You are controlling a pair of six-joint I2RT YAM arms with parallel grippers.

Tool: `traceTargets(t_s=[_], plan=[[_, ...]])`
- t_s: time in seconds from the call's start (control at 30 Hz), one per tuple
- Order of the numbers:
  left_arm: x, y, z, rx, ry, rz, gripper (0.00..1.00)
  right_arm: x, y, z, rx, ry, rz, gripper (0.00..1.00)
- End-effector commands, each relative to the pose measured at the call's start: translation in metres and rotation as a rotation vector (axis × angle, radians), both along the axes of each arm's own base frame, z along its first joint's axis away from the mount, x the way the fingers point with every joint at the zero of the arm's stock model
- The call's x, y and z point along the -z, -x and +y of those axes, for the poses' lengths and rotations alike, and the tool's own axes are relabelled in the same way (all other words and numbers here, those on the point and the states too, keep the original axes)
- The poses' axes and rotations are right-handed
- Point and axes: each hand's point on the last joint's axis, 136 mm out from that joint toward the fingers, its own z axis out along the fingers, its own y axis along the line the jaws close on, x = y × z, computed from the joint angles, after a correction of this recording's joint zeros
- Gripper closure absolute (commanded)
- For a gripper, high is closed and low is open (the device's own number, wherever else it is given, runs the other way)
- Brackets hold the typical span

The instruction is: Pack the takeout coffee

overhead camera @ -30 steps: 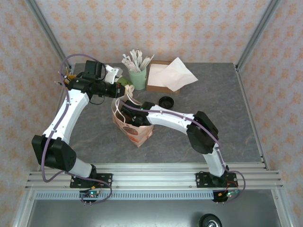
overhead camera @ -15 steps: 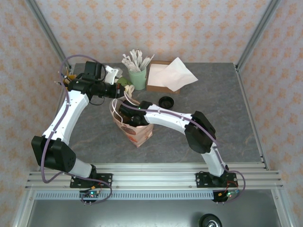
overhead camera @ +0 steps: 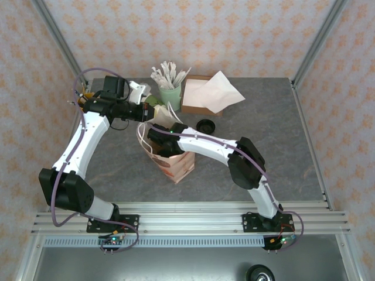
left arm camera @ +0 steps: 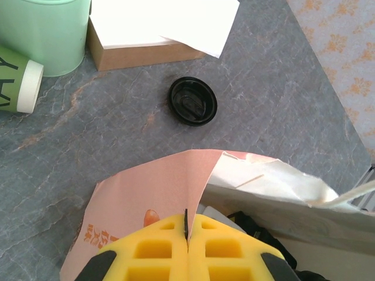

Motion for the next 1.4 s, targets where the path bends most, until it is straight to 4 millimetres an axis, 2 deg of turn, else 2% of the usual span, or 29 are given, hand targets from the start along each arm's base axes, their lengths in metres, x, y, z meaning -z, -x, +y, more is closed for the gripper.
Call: traceTargets(t_s=[0.0,0.27,0.43,0.57,0.87,1.37], plan=[[-0.002,0.003,-0.001,0.011,0.013,-0.004,1.00,0.018,0.009,-0.043,0.037,0.190,0.061,0.16],[-0.001,0.005,-0.002,0.022,0.013,-0.008,1.00,0.003,-0.006,-0.036,0.108,0.126,0.007,0.12],[0.000,0.006,-0.002,0.026,0.013,-0.006,1.00,0.000,-0.007,-0.031,0.111,0.095,0.009,0.09],[-0.001,0.007,-0.002,0.029,0.013,-0.013,1.00,-0.005,-0.010,-0.030,0.124,0.089,-0.001,0.00],[-0.002,0.008,-0.003,0.036,0.009,-0.019,1.00,-0.019,-0.017,-0.029,0.143,0.080,-0.041,0.01],[-0.002,0.007,0.004,0.019,-0.040,-0.024,1.00,-0.059,-0.030,-0.035,0.159,0.072,-0.137,0.01]])
